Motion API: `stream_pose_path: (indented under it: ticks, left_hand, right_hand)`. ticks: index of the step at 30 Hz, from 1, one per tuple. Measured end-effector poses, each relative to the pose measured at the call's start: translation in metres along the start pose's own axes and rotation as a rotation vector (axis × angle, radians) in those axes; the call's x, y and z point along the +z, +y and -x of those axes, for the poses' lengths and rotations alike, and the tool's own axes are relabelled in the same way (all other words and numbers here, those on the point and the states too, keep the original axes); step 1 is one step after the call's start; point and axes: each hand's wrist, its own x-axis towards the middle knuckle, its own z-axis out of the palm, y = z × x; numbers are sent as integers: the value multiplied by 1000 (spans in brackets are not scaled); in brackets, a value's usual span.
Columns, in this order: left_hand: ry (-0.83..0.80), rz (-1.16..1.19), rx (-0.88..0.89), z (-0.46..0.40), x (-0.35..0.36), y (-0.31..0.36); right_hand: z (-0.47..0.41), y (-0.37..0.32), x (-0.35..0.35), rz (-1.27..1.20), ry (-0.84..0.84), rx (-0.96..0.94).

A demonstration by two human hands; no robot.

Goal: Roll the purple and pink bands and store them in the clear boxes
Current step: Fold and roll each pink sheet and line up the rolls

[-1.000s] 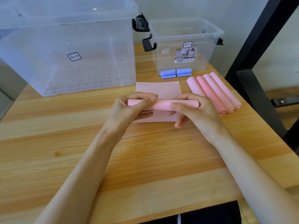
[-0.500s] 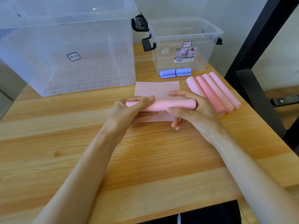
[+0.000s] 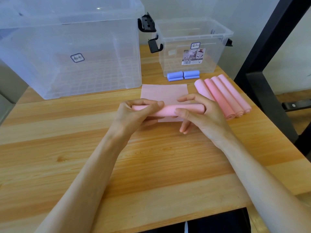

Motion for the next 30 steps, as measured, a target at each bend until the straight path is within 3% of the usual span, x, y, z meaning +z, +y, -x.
stream_pose_path:
  ticks: [5,12,22,30]
  left_hand:
    - [-5,0,-23,0,-1,0]
    - [-39,-31,65,1,0,1]
    - [13,-45,-24,1,-1,0]
    - [-29,-79,68,2,1,0]
  right_hand:
    - [-1,3,0,5,1,-52]
    - [-1,1,-2,-59,14,19]
    - [0,1,-2,-37,-45,-1]
    - [0,0,-3,-62,6,39]
